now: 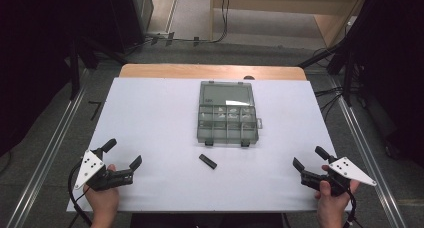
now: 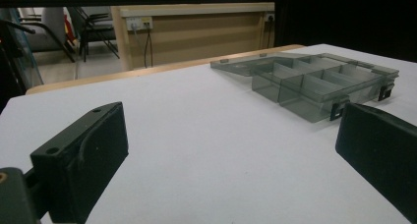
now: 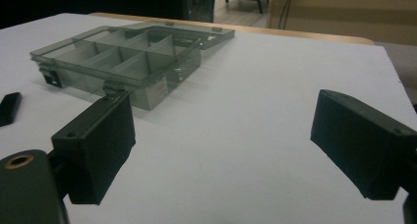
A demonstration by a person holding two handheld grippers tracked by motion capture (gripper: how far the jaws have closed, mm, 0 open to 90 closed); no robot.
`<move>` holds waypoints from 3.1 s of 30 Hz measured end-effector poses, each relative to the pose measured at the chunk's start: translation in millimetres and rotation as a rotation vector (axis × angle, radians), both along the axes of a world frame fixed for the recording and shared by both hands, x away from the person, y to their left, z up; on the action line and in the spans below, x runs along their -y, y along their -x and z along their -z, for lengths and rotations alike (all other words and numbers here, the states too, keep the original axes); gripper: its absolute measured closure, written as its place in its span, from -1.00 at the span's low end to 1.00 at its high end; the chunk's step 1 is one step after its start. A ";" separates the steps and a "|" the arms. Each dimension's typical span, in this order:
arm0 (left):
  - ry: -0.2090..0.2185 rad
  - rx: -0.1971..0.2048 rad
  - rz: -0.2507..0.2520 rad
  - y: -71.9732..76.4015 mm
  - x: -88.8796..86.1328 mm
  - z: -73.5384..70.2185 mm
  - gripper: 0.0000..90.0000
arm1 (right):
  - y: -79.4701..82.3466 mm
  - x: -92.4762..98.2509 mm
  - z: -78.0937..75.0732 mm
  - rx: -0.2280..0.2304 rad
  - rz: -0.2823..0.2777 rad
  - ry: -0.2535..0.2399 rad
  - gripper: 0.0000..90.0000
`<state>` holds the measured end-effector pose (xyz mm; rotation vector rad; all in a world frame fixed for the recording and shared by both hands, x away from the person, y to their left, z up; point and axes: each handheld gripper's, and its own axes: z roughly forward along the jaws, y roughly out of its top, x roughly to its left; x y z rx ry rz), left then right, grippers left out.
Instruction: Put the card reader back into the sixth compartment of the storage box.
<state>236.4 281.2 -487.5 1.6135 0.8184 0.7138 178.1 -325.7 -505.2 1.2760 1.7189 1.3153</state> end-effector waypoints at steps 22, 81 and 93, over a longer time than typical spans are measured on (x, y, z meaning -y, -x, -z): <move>-0.009 0.002 -0.003 0.5 0.8 0.2 -1.00 | -12.8 -36.9 -30.8 -0.002 -0.148 0.017 -0.81; -0.008 0.001 0.003 0.1 0.6 0.2 -1.00 | -65.3 -119.4 -59.1 -0.095 -0.407 0.075 -1.00; -0.008 0.002 0.004 0.1 0.6 0.2 -1.00 | -73.0 -130.9 -62.1 -0.109 -0.436 0.078 -1.00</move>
